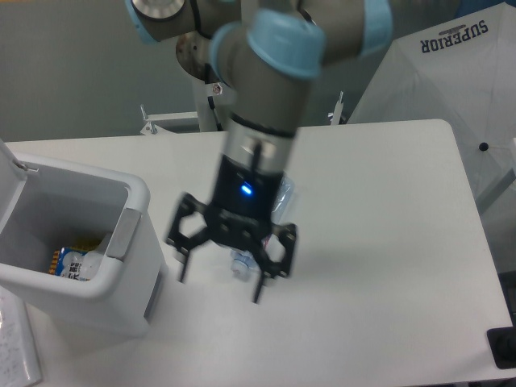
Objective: Place the trash in the trash can
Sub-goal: 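Move the open gripper back over the clear water bottle, then rotate the gripper and lower it around the water bottle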
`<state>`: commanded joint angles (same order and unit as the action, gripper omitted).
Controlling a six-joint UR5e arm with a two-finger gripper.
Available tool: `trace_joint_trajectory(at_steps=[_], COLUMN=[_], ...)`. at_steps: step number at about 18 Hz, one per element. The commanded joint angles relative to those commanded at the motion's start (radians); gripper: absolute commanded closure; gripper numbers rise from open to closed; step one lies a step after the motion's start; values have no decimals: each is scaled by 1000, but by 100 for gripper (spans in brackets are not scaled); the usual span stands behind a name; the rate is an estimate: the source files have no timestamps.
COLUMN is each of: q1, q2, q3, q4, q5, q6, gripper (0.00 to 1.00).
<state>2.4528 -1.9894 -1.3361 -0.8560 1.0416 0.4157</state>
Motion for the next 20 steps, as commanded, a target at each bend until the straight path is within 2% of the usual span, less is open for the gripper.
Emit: trace_joint_trajectory(at_steps=[2, 4, 8, 12, 16, 18, 20], q1=[2, 11, 12, 3, -32, -40, -70], q2=[-26, -43, -72, -114, -137, -141, -157], q3=[12, 31, 60, 101, 97, 88, 75], q4=[-27, -95, -247, -443, -593, -643, -649], q5=[6, 8, 47, 138, 233, 268, 307], q6=[0, 5, 89, 182, 245, 278, 278], gripper=[0, 0, 0, 0, 0, 0, 0])
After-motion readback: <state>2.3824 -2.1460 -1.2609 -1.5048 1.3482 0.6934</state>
